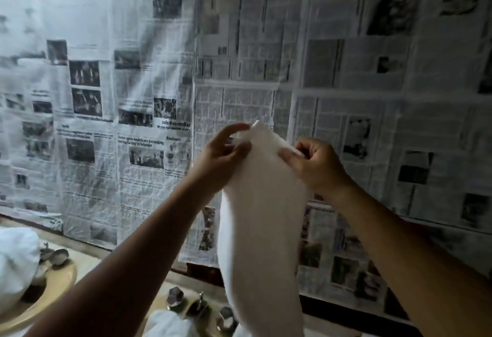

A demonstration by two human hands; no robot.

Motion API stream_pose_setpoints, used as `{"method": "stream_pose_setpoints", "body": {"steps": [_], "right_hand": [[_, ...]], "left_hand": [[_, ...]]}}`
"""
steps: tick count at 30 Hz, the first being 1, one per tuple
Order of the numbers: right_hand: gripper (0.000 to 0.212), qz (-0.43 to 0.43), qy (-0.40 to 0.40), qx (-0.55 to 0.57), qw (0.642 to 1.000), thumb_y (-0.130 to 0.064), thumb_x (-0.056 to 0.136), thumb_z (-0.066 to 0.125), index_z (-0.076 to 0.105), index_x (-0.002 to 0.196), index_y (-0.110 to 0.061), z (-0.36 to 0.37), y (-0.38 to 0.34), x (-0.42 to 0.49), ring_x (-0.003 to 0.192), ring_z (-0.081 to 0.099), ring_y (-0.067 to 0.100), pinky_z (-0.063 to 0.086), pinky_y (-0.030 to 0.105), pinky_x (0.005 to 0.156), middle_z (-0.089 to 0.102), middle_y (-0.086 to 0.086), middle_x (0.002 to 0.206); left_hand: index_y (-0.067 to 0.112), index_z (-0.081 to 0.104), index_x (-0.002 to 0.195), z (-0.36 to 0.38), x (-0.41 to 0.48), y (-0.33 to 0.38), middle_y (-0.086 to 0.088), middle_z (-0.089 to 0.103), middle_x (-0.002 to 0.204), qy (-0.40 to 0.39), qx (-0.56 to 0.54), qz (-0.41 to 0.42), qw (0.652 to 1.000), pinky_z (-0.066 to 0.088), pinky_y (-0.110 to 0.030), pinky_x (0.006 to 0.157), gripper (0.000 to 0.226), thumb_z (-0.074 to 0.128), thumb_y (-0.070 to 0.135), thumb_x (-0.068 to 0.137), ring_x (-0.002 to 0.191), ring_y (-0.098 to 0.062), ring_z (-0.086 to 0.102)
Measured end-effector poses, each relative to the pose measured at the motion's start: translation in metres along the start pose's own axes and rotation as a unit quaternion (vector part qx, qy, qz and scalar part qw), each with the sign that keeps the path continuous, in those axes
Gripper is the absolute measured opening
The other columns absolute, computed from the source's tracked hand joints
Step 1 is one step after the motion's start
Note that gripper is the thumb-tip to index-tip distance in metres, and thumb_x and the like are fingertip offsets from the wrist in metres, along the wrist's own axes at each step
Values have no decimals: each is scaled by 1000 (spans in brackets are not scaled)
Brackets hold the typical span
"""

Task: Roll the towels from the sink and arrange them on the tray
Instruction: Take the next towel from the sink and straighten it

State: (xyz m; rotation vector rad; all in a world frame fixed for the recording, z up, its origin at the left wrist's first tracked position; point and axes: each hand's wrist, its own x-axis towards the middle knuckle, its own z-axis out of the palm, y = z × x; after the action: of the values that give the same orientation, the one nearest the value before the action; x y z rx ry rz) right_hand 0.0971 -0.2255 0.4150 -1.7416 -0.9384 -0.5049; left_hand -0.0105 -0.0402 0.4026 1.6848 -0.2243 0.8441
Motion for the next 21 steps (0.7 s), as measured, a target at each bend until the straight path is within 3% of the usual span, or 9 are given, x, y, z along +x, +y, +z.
{"method": "stream_pose_setpoints", "body": {"steps": [2, 4, 6, 7, 9, 11, 13, 16, 21], "right_hand": [[36, 33, 19, 19, 999, -33, 87, 76, 51, 65, -20, -22, 1, -2, 56, 56, 15, 47, 29, 52, 59, 0, 63], [16, 70, -7, 95, 993, -25, 88, 76, 61, 82, -26, -43, 0, -5, 76, 70, 20, 57, 35, 64, 71, -1, 82], [19, 103, -74, 131, 983, -24, 88, 76, 67, 105, -29, -59, -3, -6, 90, 74, 19, 59, 35, 74, 75, -3, 97], [22, 101, -96, 117, 983, -25, 89, 76, 69, 109, -29, -67, -6, -8, 92, 74, 17, 59, 35, 77, 76, -3, 100], [15, 79, -90, 80, 990, -25, 88, 76, 73, 103, -27, -82, -13, -13, 87, 75, 13, 60, 30, 73, 78, -3, 96], [3, 65, -68, 88, 992, -20, 91, 73, 76, 92, -19, -95, -18, -16, 76, 74, 15, 58, 26, 66, 77, 0, 86], [15, 52, -53, 93, 993, -20, 92, 71, 74, 85, -8, -109, -18, -19, 67, 67, 23, 52, 32, 64, 71, 9, 77], [31, 47, -1, 77, 996, -30, 88, 72, 68, 83, 1, -124, -10, -20, 66, 53, 20, 38, 34, 67, 57, 11, 72], [12, 98, 90, 64, 989, -30, 90, 74, 80, 88, -20, -140, 8, -23, 74, 67, 17, 51, 28, 71, 75, 1, 81]], "left_hand": [[23, 60, 124, 18, 13, 14, -16, 73, 97, -27, 6, 9, 1000, 52, -26, 58, 22, 55, 13, 104, 71, -17, 65], [25, 59, 117, 37, 20, 24, -10, 72, 90, -48, 28, 10, 998, 57, -35, 57, 17, 53, 15, 105, 68, -17, 65], [25, 55, 121, 56, 22, 33, -9, 72, 92, -84, 74, 12, 994, 60, -49, 61, 17, 53, 20, 105, 71, -21, 68], [24, 52, 124, 64, 20, 38, -8, 72, 94, -107, 96, 17, 989, 60, -47, 62, 18, 53, 21, 106, 72, -21, 69], [25, 50, 124, 76, 13, 45, -6, 73, 95, -138, 100, 20, 985, 61, -36, 57, 19, 53, 23, 105, 72, -19, 70], [20, 51, 123, 77, 1, 42, -9, 74, 94, -162, 23, -13, 986, 57, -32, 53, 22, 59, 18, 103, 70, -20, 69], [13, 55, 123, 73, -16, 22, -17, 73, 97, -190, -14, -57, 980, 60, -36, 57, 31, 69, 14, 96, 74, -24, 70], [11, 72, 108, 60, -40, -26, -10, 76, 92, -199, 125, -86, 968, 61, -42, 73, 35, 76, 33, 80, 78, -18, 72], [3, 75, 93, 28, -33, -54, -6, 70, 76, -116, 128, -124, 977, 52, -30, 61, 40, 79, 41, 81, 68, -17, 67]]}}
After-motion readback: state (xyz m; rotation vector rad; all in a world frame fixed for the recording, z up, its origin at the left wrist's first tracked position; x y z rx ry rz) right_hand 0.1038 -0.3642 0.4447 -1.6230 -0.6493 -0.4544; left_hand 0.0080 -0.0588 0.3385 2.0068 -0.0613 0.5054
